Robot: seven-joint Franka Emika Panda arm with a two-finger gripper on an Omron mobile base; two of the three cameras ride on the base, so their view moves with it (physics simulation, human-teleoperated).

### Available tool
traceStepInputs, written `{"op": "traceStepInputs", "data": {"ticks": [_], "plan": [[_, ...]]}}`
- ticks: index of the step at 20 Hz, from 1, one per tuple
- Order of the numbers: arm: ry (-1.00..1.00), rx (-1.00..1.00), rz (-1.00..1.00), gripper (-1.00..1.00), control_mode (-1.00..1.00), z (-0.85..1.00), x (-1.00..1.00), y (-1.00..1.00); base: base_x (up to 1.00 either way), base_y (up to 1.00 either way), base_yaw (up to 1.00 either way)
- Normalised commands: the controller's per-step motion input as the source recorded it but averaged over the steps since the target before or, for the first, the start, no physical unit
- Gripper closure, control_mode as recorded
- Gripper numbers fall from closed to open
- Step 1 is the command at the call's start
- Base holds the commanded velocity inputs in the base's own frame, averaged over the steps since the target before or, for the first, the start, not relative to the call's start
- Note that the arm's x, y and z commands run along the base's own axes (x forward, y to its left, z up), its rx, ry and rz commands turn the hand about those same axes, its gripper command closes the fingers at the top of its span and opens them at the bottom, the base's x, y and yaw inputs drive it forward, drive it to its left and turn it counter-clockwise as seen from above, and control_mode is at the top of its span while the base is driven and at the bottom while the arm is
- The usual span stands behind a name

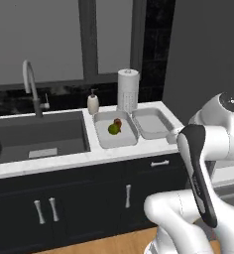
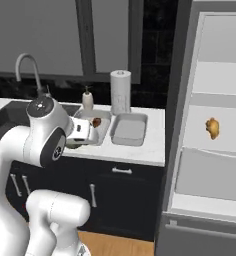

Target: Place one lime and one chicken drumstick in each tupperware on the nearby counter, to pack two identical lunches.

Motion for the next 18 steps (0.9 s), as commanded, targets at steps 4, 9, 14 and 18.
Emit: {"op": "traceStepInputs", "data": {"ticks": [4, 9, 14, 18], "plan": [[0.0, 0.0, 0.0, 1.0, 1.0, 0.0, 0.0, 0.0, 1.0, 0.55, -0.16], [0.0, 0.0, 0.0, 1.0, 1.0, 0.0, 0.0, 0.0, 1.0, 0.06, -0.19], [0.0, -0.02, -0.07, 1.0, -1.0, -0.12, 0.37, -0.02, 0.6, 0.0, -0.11], [0.0, -0.01, -0.13, 1.0, -1.0, -0.33, 0.59, -0.45, 0.0, 0.0, 0.0]]}}
